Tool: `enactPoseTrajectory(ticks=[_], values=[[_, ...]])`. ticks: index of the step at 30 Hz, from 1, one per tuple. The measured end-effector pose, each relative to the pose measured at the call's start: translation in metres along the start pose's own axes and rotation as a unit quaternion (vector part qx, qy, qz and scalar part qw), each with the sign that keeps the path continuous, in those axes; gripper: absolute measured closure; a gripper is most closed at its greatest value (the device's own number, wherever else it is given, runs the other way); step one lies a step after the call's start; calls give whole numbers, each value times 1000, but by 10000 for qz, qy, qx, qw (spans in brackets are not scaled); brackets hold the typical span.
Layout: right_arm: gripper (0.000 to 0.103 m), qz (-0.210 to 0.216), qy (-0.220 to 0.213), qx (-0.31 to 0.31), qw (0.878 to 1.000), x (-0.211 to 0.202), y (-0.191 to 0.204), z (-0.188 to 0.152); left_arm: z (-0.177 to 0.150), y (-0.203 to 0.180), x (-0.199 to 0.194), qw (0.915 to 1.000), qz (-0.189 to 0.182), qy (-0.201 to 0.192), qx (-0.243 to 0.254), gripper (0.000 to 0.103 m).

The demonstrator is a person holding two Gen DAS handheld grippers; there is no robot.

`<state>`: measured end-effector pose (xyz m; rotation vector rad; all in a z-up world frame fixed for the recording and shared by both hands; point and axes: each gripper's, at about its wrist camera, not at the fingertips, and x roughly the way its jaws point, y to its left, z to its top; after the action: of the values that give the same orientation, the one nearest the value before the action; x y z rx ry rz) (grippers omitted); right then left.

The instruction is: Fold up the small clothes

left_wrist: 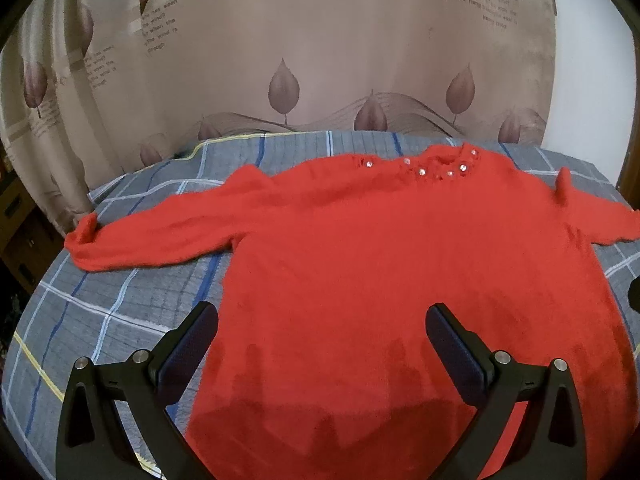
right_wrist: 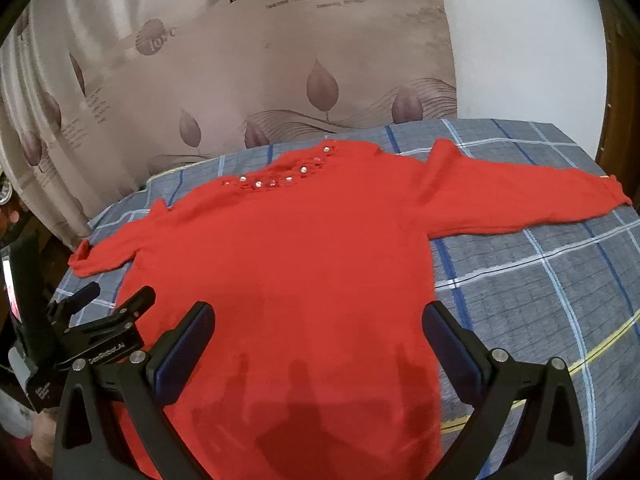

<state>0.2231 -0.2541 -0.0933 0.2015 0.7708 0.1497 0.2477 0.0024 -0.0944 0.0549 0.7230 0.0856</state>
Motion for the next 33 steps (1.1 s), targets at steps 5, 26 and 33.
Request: enactPoseTrajectory(ticks=[5,26,33], values=[[0,-136,15,62,9999,1,-18,3,-1,-2,3,10000,11,46,26,0],[39,-437,-50,3112,9493,-1,-334,39,-7,-2,10,9995,-126,301,-44,0],[41,-57,-278,3939,9187,12,-399,62,-7,-1,19,9985,-150,510,-120,0]])
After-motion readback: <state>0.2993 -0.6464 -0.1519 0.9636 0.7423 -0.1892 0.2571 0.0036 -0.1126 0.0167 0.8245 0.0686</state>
